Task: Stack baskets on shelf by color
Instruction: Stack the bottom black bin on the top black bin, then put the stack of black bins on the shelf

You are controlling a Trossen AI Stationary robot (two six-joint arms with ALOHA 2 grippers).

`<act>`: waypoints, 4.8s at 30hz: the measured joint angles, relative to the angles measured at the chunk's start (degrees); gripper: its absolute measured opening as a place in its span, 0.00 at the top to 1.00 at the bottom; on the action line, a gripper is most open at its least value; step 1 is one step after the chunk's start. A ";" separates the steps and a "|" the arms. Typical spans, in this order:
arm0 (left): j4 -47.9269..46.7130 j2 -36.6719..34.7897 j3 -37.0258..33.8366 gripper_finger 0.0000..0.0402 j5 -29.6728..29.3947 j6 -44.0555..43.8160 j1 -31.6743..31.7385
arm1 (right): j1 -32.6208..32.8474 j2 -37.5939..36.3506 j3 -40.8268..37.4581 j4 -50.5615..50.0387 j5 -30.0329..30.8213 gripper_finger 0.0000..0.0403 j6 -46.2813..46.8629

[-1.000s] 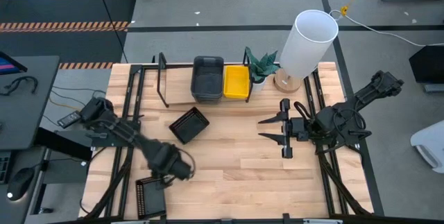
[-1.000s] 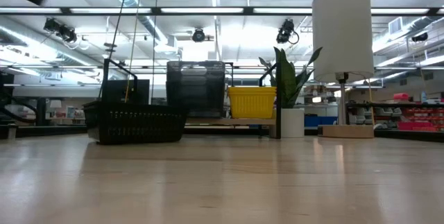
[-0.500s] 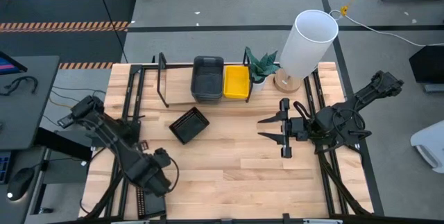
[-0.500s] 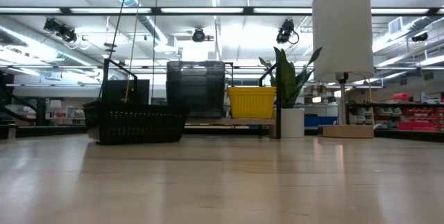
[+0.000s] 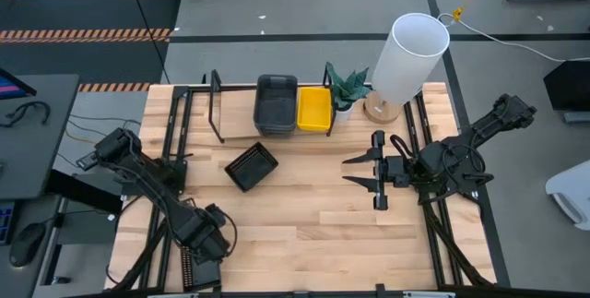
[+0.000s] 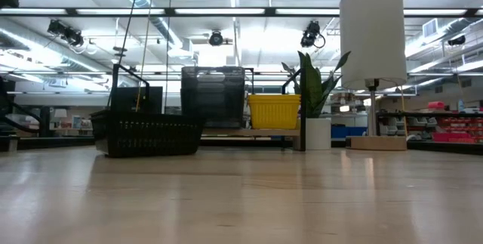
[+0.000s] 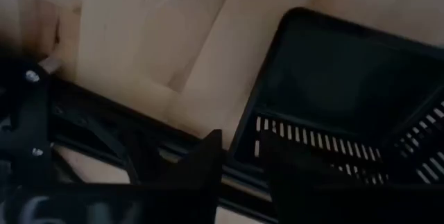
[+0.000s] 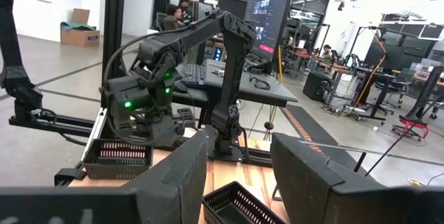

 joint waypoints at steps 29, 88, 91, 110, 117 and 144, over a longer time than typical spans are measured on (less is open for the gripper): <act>15.26 -0.18 -13.53 0.97 1.34 9.09 3.92 | -1.03 0.00 0.00 0.03 -0.02 0.59 -0.20; 8.50 -0.07 10.73 0.81 -38.95 106.42 32.83 | -1.16 0.00 0.00 -1.29 -0.02 0.59 0.02; 8.50 -0.07 10.73 0.71 -38.74 104.57 32.83 | -1.16 0.00 0.00 -1.29 -0.02 0.59 0.02; 8.59 -0.11 5.87 0.52 -22.25 65.33 22.11 | -1.16 0.00 0.00 -1.31 -0.02 0.59 0.46; 9.01 -0.11 1.32 0.36 -22.79 59.80 19.31 | -1.75 0.00 0.00 -1.31 -0.02 0.59 0.42; 3.65 -0.05 2.88 0.95 -27.14 55.15 21.73 | -2.58 0.00 -0.01 -2.08 -0.22 0.59 1.01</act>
